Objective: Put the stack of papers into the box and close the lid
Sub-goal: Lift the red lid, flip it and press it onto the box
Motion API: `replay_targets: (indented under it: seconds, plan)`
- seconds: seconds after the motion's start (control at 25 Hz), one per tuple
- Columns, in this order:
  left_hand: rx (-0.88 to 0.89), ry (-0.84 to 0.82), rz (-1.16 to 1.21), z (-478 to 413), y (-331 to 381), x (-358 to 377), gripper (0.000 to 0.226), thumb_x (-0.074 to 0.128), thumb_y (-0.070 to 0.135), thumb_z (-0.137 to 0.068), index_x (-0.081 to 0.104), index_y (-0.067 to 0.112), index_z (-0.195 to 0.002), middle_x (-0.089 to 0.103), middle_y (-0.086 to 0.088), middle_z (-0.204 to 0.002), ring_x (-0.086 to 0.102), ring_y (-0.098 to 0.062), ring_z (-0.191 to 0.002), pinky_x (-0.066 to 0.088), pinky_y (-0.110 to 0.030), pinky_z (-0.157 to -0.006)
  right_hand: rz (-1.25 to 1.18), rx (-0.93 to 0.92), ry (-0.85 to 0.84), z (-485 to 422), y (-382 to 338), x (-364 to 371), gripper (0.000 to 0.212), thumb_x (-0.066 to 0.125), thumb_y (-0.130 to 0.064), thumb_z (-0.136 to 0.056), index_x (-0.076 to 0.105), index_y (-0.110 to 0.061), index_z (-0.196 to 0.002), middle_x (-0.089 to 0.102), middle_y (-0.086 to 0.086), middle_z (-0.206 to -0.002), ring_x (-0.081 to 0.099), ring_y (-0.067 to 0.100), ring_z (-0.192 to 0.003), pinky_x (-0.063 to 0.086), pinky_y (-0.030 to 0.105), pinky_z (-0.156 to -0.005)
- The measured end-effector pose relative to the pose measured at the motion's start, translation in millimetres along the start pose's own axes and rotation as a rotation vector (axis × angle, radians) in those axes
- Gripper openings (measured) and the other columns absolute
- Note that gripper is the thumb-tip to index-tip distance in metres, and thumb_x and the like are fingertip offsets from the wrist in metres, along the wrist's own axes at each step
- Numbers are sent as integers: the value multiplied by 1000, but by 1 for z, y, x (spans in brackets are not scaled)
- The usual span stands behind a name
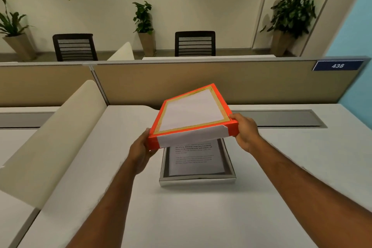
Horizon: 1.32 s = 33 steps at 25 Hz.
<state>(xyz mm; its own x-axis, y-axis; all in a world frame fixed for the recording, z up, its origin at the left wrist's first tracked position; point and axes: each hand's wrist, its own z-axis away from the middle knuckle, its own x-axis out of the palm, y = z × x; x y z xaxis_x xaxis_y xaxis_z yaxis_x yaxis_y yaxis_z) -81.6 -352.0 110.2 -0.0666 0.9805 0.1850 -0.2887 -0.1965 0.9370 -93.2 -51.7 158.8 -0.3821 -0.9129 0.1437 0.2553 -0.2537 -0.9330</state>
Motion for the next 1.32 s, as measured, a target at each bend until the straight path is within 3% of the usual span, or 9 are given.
replay_targets:
  seconds: [0.08, 0.32, 0.48, 0.56, 0.68, 0.84, 1.16, 1.32]
  plan:
    - [37, -20, -60, -5, 6, 16, 27, 36, 38, -99, 54, 30, -118, 66, -3, -115, 65, -25, -106, 57, -37, -84, 6, 19, 6, -8, 11, -5, 18, 53, -22, -94, 59, -11, -106, 68, 8, -97, 66, 22, -86, 55, 36, -82]
    - [105, 9, -237, -21, 1, 28, 22, 32, 36, -101, 51, 32, -111, 64, 4, -105, 64, -18, -95, 53, -34, -82, 141, 103, -31, -23, 35, -10, 21, 44, -33, -98, 49, -21, -114, 62, 7, -109, 60, 24, -102, 50, 45, -98]
    - [113, 22, -311, -21, -21, 19, 27, 32, 37, -101, 50, 29, -119, 63, 0, -113, 64, -22, -102, 54, -43, -90, 251, 44, -68, -20, 48, -13, 16, 39, -30, -100, 49, -22, -110, 61, 4, -105, 61, 20, -94, 51, 38, -91]
    - [119, 24, -319, -16, -35, 16, 30, 31, 34, -101, 47, 25, -125, 61, 0, -115, 63, -20, -102, 55, -39, -87, 301, 0, -103, -16, 60, -19, 19, 38, -30, -100, 51, -23, -111, 62, 2, -105, 62, 15, -89, 52, 31, -81]
    - [121, 57, -353, 0, -58, 13, 30, 32, 30, -101, 43, 21, -127, 57, 6, -111, 59, -13, -100, 50, -22, -76, 335, -32, -161, -10, 85, -35, 32, 40, -33, -99, 51, -21, -127, 62, 2, -115, 62, 9, -90, 51, 20, -70]
    - [134, 66, -428, 10, -94, 1, 41, 40, 37, -98, 40, 24, -137, 54, 1, -123, 57, -20, -111, 50, -31, -86, 384, -41, -272, -3, 119, -57, 45, 44, -27, -98, 42, -15, -141, 58, 3, -129, 61, 8, -103, 53, 14, -74]
    - [101, 21, -535, 19, -126, -11, 55, 43, 45, -95, 29, 30, -146, 50, 6, -137, 53, -19, -120, 47, -37, -99, 484, -43, -312, 2, 148, -67, 51, 44, -30, -98, 32, -23, -147, 54, 1, -137, 58, 18, -117, 48, 35, -100]
    - [87, 6, -620, 17, -141, -11, 61, 44, 45, -94, 23, 26, -149, 46, 2, -144, 51, -22, -124, 46, -40, -101, 509, -81, -291, 0, 155, -72, 54, 42, -31, -98, 27, -24, -149, 47, 3, -143, 55, 24, -124, 48, 42, -102]
